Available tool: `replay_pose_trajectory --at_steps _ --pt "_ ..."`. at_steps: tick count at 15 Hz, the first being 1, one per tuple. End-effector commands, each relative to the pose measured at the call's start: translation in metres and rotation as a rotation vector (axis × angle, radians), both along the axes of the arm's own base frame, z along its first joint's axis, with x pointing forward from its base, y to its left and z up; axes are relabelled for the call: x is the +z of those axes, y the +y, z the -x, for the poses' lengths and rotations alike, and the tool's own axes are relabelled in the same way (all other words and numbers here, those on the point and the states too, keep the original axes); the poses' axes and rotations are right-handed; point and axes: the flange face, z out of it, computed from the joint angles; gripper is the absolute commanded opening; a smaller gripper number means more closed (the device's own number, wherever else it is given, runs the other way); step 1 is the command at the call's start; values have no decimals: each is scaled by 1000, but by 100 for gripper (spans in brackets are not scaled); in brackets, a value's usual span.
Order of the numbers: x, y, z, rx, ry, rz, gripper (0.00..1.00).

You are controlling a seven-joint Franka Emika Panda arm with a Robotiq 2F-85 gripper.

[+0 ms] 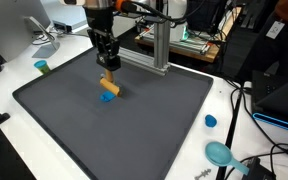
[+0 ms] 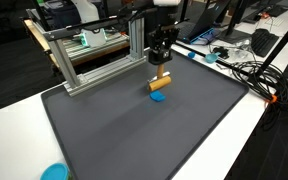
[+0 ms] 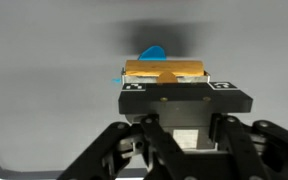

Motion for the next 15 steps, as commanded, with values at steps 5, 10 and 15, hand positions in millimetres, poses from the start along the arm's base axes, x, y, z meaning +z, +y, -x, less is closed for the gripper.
replay_pose_trajectory --at_steps 5,10,15 --pt "-7 -25 1 -54 23 -14 22" --pt "-22 -29 -13 -43 -53 -13 22" --pt "-42 -33 -19 -48 -50 -10 22"
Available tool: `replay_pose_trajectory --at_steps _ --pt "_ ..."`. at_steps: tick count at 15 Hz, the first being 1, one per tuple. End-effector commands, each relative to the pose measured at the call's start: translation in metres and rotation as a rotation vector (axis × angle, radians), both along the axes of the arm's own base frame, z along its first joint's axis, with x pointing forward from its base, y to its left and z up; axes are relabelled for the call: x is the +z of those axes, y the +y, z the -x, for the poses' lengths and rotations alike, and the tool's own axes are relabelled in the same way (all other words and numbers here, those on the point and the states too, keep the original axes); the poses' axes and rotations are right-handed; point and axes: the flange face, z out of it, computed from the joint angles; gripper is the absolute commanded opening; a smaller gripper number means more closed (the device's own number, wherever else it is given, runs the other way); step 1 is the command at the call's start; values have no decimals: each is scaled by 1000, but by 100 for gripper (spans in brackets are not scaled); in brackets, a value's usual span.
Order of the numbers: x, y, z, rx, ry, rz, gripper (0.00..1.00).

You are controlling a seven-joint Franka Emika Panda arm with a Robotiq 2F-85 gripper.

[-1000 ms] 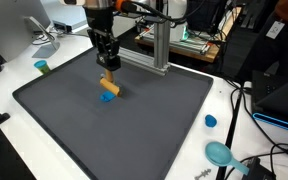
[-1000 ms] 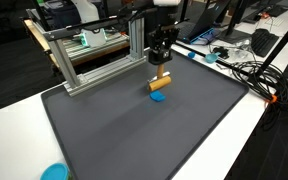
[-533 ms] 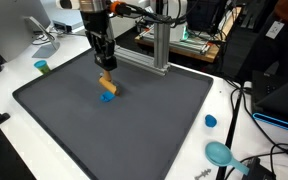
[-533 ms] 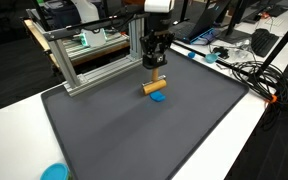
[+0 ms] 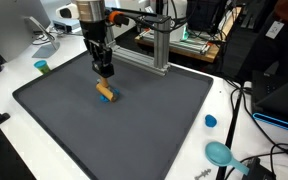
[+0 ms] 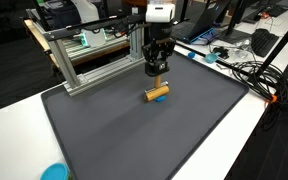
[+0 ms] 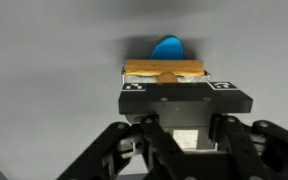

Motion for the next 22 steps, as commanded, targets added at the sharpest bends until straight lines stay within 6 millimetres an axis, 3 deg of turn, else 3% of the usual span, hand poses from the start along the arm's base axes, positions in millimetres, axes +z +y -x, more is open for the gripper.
replay_pose_trajectory --at_steps 1,5,11,16,22 --pt "-8 -3 -10 14 -49 5 22" --pt "-3 -2 -20 34 -137 5 22" --pt "-30 -11 -27 1 -102 11 22" --pt "10 12 -32 70 -227 -2 22" --pt "69 69 15 383 -9 -26 22"
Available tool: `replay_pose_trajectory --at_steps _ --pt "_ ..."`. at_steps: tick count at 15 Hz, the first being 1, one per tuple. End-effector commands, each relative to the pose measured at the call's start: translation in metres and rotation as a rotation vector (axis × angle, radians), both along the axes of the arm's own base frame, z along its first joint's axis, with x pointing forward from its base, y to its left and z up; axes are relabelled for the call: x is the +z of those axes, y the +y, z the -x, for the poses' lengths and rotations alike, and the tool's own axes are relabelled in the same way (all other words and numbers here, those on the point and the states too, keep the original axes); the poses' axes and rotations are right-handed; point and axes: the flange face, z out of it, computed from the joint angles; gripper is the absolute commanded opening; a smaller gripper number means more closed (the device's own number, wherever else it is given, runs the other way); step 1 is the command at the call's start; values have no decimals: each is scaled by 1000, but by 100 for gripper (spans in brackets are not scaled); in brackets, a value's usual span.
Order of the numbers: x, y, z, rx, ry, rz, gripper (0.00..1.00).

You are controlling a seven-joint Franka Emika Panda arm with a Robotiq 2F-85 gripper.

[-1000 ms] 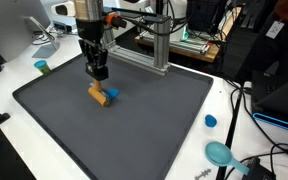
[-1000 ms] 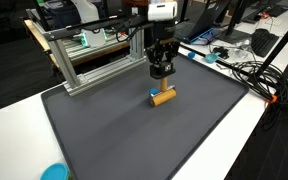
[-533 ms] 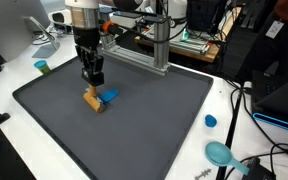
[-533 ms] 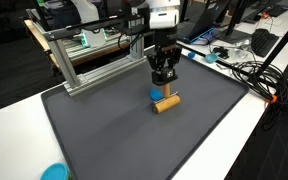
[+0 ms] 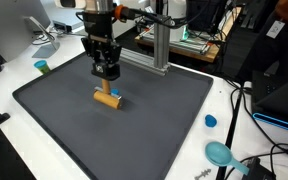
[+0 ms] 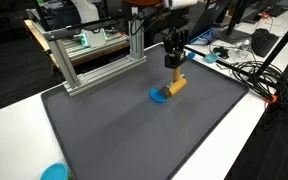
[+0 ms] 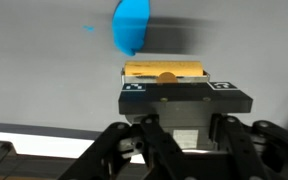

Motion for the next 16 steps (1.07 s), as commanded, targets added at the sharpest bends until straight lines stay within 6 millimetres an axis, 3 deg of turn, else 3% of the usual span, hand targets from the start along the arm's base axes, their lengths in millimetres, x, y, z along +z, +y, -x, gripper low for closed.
replay_pose_trajectory --at_steps 1,6,13,14,15,16 --pt "47 18 36 166 133 -3 22" --pt "80 21 52 393 340 10 22" --pt "80 11 54 723 562 4 22" --pt "79 11 47 669 564 9 22" --pt "74 13 60 655 537 10 47" --pt "73 13 57 655 544 8 47"
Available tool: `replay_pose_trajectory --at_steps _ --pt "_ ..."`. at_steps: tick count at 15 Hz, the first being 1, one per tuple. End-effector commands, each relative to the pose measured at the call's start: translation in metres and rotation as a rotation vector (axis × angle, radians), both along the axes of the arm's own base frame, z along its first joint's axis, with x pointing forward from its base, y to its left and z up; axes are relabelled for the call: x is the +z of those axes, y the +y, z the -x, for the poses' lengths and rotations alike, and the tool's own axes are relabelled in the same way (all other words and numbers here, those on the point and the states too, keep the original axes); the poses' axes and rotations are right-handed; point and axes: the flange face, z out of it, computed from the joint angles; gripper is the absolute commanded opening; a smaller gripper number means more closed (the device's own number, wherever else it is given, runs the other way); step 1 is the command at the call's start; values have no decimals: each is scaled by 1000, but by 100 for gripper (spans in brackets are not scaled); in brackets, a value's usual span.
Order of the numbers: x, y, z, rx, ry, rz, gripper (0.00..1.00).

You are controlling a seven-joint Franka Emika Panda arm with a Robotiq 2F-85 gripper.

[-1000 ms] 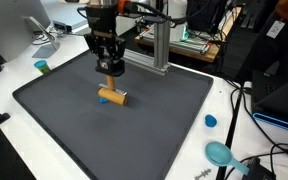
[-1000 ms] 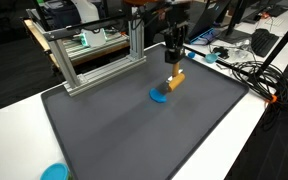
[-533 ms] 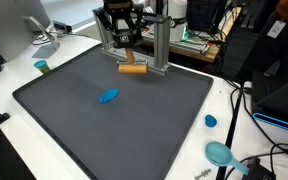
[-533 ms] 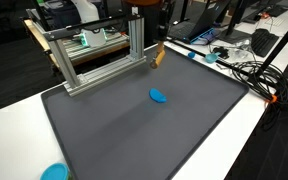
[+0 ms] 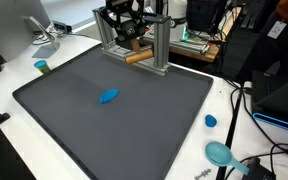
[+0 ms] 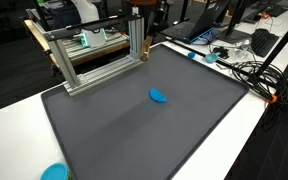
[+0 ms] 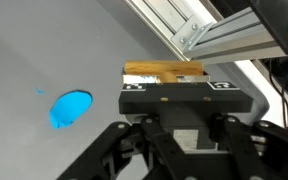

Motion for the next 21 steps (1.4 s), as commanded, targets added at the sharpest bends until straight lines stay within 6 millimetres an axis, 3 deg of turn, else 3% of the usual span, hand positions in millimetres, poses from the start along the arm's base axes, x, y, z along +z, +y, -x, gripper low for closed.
replay_pose_trajectory --at_steps 1,2,3,4,7,11,14,15,16,17,20,21 --pt "0 0 -3 -1 3 0 47" --pt "-2 0 -6 -1 5 -1 47" --pt "-3 0 -7 -1 7 -1 22" --pt "-2 4 -13 63 -55 -96 22" --pt "13 6 -23 202 -165 -101 22" --pt "5 6 -27 423 -106 -49 22" --pt "4 -9 -37 537 -128 83 22" --pt "5 -16 -42 564 -156 128 22" --pt "-3 -7 -34 496 -127 66 22" --pt "-4 -9 -35 499 -131 74 47" --pt "-10 -8 -36 499 -123 71 47" --pt "-10 -7 -36 499 -122 70 22"
